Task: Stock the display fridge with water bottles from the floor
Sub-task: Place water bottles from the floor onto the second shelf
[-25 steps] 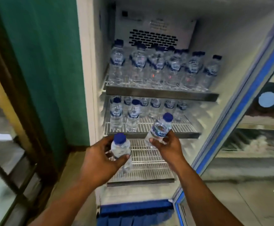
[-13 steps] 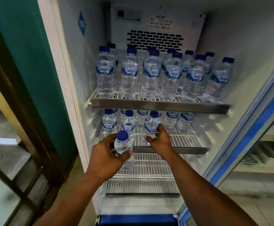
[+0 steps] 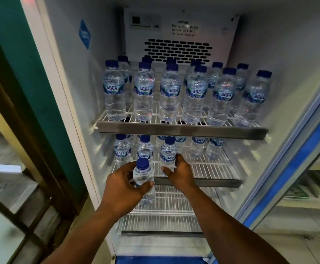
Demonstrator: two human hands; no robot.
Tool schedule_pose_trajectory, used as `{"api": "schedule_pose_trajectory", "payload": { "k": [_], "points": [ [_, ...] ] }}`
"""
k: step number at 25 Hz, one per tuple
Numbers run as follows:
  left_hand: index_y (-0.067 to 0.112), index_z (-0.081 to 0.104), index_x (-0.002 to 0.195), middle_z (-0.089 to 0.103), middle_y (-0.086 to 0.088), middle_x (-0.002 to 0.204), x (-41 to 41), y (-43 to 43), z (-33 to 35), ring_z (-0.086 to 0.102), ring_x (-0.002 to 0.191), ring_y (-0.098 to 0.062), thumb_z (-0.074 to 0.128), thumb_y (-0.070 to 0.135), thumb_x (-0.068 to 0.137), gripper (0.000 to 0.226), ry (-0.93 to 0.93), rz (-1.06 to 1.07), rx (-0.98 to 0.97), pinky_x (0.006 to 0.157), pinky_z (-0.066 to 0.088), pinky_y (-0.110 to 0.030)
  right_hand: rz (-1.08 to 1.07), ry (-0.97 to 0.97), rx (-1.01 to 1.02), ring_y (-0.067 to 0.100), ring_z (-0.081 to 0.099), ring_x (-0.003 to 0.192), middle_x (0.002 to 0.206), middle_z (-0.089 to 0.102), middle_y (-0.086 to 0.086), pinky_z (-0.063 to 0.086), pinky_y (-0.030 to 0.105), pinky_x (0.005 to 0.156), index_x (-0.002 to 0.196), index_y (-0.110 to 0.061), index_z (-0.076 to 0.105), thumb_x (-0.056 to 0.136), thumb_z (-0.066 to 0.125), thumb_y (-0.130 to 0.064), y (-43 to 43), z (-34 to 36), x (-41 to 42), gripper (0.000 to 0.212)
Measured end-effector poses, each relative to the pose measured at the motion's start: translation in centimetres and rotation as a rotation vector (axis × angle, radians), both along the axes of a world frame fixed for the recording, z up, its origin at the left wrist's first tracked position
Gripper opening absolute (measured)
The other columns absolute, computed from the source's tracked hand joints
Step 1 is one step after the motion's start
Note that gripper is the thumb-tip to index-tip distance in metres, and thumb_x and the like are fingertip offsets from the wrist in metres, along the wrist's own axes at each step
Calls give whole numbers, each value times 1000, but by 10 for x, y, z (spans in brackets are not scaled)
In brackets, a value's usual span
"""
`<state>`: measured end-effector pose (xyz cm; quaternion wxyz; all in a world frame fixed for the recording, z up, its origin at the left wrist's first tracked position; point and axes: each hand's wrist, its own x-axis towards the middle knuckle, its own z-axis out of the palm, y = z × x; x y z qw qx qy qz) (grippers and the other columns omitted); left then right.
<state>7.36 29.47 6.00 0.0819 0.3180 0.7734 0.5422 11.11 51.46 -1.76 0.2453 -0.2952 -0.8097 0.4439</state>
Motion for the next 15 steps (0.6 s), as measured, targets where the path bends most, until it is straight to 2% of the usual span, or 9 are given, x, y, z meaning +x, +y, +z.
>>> {"api": "schedule_pose_trajectory", "payload": {
  "k": [3, 4, 6, 7, 9, 10, 12, 13, 15],
  "points": [
    [49, 52, 105, 69, 22, 102, 6, 10, 0, 68, 91, 0, 90, 21, 66, 61, -3, -29, -5, 79, 53, -14, 35, -11, -58, 14, 60, 104, 120, 63, 0, 45, 8, 79, 131, -13, 51, 81, 80, -17, -2, 5, 8, 57],
    [49, 52, 103, 69, 23, 101, 8, 13, 0, 68, 91, 2, 89, 21, 67, 60, -1, -40, -9, 77, 53, -12, 31, -1, -73, 13, 57, 104, 119, 60, -1, 44, 8, 78, 131, -13, 50, 82, 78, -14, -4, 8, 14, 57],
    [51, 53, 99, 69, 24, 98, 10, 18, 1, 68, 90, 3, 89, 20, 68, 57, 12, -53, -11, 75, 52, -10, -33, 82, -120, 18, 57, 111, 121, 59, 0, 51, 21, 86, 126, -19, 52, 84, 74, -7, -7, 13, 30, 49],
    [51, 54, 98, 69, 25, 96, 10, 21, 2, 68, 89, 4, 89, 19, 68, 55, 17, -56, -12, 75, 52, -10, -30, 173, -212, 22, 57, 112, 119, 59, 4, 53, 23, 84, 120, -21, 54, 84, 69, 2, -8, 17, 39, 44],
    [49, 55, 97, 69, 26, 93, 10, 29, 3, 68, 88, 5, 89, 20, 69, 53, 7, -58, -12, 75, 52, -10, 182, 258, -280, 26, 60, 109, 116, 61, 10, 55, 21, 81, 119, -18, 56, 81, 64, 9, -16, 28, 64, 47],
    [49, 55, 97, 68, 27, 92, 12, 34, 5, 67, 87, 6, 89, 22, 68, 52, 7, -56, -12, 74, 51, -8, 321, 217, -235, 22, 61, 112, 121, 62, 9, 55, 23, 85, 127, -16, 53, 81, 67, 5, -22, 36, 75, 53],
    [47, 55, 97, 66, 29, 88, 17, 43, 8, 65, 84, 12, 90, 29, 66, 50, 29, -32, -11, 71, 49, -6, 479, 122, -147, 11, 59, 120, 133, 59, -6, 53, 25, 94, 142, -22, 40, 79, 80, -12, -38, 44, 83, 76],
    [47, 55, 97, 65, 30, 86, 19, 48, 8, 64, 82, 14, 90, 34, 65, 49, 53, -11, -9, 70, 49, -5, 457, 112, -113, 8, 57, 121, 134, 57, -12, 52, 24, 95, 144, -26, 37, 75, 85, -19, -46, 44, 82, 84],
    [44, 59, 97, 67, 26, 85, 24, 56, 9, 64, 78, 13, 90, 42, 62, 47, 91, 21, 1, 69, 52, -8, 279, 121, -12, 4, 59, 115, 127, 58, -15, 52, 23, 93, 134, -32, 42, 69, 87, -27, -58, 42, 77, 79]
  ]
}}
